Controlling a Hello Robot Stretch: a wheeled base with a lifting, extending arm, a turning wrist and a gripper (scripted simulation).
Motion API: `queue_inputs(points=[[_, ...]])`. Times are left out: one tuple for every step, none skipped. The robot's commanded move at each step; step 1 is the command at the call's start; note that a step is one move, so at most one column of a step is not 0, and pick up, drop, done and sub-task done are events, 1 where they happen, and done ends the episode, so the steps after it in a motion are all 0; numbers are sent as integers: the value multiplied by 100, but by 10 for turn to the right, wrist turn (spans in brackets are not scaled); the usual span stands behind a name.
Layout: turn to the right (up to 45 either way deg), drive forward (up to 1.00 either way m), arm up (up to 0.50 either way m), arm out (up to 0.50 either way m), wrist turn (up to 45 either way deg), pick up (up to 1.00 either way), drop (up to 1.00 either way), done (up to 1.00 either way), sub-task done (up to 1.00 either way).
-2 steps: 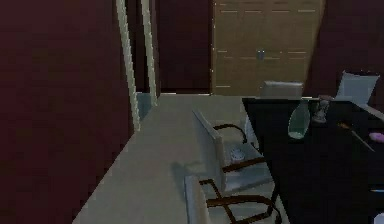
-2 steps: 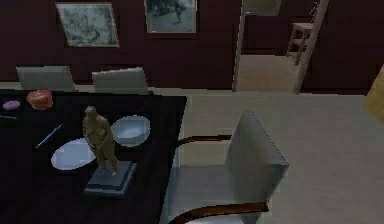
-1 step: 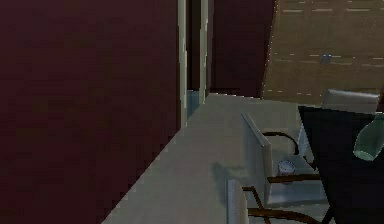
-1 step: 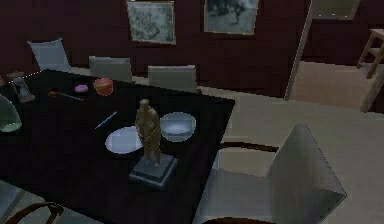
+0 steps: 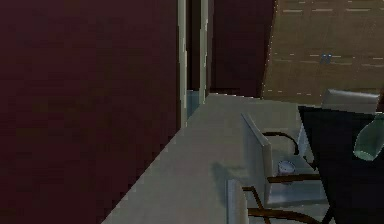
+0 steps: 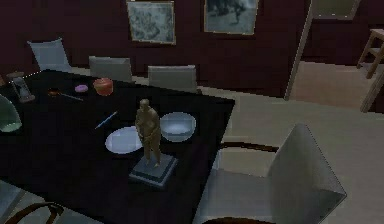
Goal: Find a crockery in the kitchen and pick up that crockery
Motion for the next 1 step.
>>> queue_inputs(points=[[0, 0, 38, 0, 0, 0, 0, 0, 0]])
